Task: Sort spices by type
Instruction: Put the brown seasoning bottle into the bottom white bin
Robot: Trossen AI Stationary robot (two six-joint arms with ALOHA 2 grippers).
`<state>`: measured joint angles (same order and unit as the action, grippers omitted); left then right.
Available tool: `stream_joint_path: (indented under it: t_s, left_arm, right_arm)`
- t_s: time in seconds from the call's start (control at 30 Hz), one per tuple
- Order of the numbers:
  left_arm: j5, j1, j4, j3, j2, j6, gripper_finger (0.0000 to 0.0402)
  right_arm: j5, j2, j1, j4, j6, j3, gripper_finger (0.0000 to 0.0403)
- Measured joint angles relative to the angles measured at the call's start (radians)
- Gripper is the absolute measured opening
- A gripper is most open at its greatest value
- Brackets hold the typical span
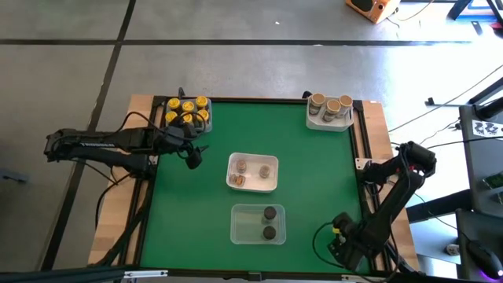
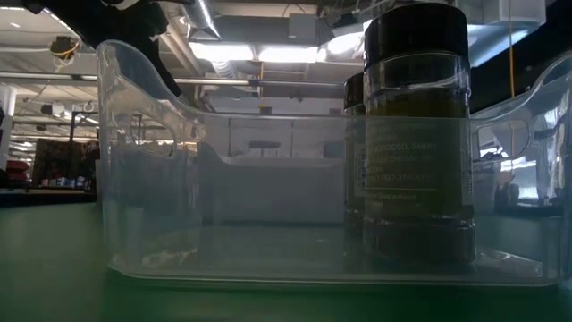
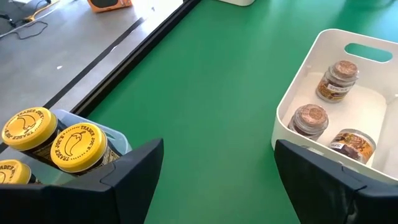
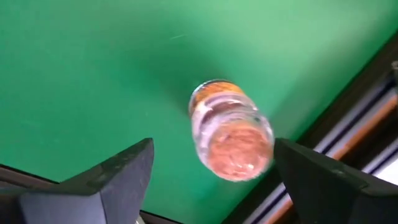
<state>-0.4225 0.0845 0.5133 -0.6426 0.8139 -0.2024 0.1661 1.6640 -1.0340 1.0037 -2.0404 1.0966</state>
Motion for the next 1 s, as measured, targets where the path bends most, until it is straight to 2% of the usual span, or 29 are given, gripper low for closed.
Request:
stream_joint_path:
  t_s: [0.1,0.2,0.5,0.73,1.0]
  left_arm:
    - [0.000,0.000,0.000,0.000,0.000,0.000,0.0306]
    - [0.000,0.000,0.000,0.000,0.000,0.001,0.0306]
    - [0.000,0.000,0.000,0.000,0.000,0.001,0.0306]
    - [0.000,0.000,0.000,0.000,0.000,0.008,0.0306]
    - [0.000,0.000,0.000,0.000,0.000,0.009,0.0306]
  right_arm:
    - [0.003,0.018,0.000,-0.018,0.004,0.000,0.0329]
    - [0.009,0.024,0.000,-0.021,0.004,0.000,0.0308]
    - [0.000,0.023,-0.001,-0.011,0.014,0.001,0.0173]
    - [-0.044,0.023,0.016,-0.005,0.063,0.001,0.0172]
    - [-0.163,0.022,0.123,0.015,0.225,0.043,0.0182]
